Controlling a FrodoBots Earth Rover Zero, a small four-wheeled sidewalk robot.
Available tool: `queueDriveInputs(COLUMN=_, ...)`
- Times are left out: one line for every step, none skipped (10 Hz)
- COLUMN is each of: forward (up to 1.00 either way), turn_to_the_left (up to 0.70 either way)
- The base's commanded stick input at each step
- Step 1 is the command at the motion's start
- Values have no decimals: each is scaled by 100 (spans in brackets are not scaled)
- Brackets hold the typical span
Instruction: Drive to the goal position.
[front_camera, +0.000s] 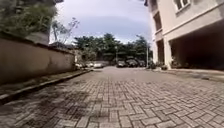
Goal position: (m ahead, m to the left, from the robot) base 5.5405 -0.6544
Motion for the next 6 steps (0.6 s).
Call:
queueDriveInputs(forward=50, turn_to_the_left=0)
queueDriveInputs(forward=50, turn_to_the_left=0)
queueDriveInputs(forward=50, turn_to_the_left=0)
queueDriveInputs(forward=50, turn_to_the_left=0)
queueDriveInputs(forward=50, turn_to_the_left=0)
queueDriveInputs(forward=50, turn_to_the_left=0)
